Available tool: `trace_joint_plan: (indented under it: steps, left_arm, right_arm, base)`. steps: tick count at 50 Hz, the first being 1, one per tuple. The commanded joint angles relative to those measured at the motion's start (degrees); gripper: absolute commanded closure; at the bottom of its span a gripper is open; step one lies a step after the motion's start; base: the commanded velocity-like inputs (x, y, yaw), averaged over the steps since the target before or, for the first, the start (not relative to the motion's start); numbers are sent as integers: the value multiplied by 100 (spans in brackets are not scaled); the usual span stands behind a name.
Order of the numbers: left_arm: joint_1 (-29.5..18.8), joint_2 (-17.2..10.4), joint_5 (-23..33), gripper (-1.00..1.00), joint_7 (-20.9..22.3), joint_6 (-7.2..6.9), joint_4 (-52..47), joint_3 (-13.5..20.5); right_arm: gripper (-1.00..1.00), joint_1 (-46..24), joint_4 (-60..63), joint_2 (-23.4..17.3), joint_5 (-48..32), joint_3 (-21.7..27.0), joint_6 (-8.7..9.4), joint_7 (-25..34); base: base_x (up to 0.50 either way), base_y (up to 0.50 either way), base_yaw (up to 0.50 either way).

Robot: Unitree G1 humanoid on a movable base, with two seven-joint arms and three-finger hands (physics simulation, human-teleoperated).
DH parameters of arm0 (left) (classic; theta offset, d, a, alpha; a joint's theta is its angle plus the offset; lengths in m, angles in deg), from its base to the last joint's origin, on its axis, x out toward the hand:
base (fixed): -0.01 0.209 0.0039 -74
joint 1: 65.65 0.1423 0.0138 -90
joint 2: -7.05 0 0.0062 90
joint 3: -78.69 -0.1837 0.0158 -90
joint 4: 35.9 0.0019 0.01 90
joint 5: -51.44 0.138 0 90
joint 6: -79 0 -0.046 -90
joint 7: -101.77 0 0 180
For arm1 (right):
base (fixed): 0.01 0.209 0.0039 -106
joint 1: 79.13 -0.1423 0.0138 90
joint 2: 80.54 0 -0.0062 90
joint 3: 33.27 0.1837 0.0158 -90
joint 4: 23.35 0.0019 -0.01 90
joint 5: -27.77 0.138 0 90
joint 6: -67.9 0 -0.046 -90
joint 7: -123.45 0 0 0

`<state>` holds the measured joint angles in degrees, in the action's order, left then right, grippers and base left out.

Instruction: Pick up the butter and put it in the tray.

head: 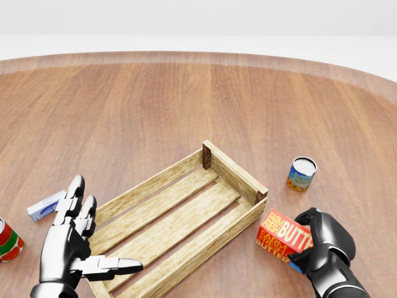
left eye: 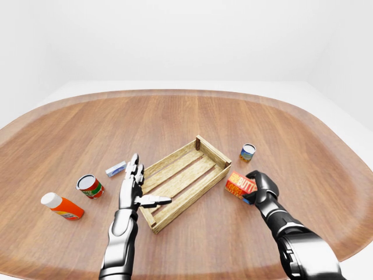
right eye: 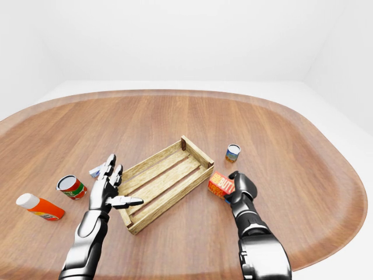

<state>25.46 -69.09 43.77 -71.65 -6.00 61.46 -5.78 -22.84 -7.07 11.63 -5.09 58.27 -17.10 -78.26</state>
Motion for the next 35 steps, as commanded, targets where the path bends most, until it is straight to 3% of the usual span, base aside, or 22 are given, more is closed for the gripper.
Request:
trace_joint_plan:
  steps: [1, 22, 35]
  left_arm:
    - [-59, -25, -40, -100, -4, 0, 74, 42]
    - [-63, -38, -66, -100, -7, 0, 75, 66]
    - [-48, -39, -70, -100, -2, 0, 32, 68]
  right_arm:
    - [100, -215, -208, 33, -3, -19, 0, -112]
    - [100, -277, -208, 1, -155, -18, 0, -360]
    - [100, -109, 440, -192, -172, -53, 0, -216]
  base:
    - [0, 0, 0]
    - [0, 0, 0]
    - [0, 0, 0]
